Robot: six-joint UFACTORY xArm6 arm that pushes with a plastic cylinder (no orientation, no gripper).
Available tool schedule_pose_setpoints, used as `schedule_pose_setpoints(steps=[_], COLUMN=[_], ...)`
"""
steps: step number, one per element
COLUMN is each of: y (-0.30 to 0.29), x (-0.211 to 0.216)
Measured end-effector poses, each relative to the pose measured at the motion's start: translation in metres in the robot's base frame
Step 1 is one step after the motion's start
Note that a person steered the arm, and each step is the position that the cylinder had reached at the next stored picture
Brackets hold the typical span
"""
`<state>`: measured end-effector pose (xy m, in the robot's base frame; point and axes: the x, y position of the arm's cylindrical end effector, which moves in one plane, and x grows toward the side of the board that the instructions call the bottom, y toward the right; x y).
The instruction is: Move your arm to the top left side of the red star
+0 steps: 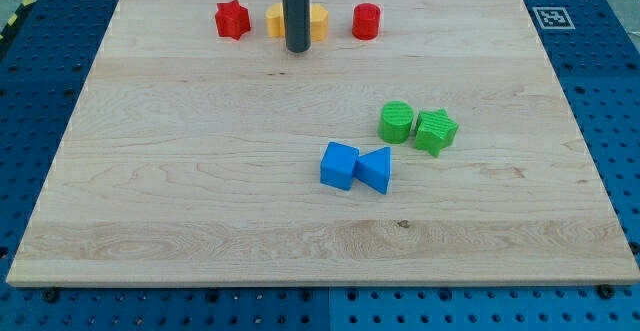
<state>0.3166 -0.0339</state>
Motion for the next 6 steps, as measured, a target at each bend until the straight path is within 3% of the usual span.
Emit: schedule_pose_setpoints(steps=[1,3,4,5,6], y=[-0.019,-0.133,-0.167,-0.163,-0.144], x=[0.004,-0.005,-0.06,-0.118,-0.124])
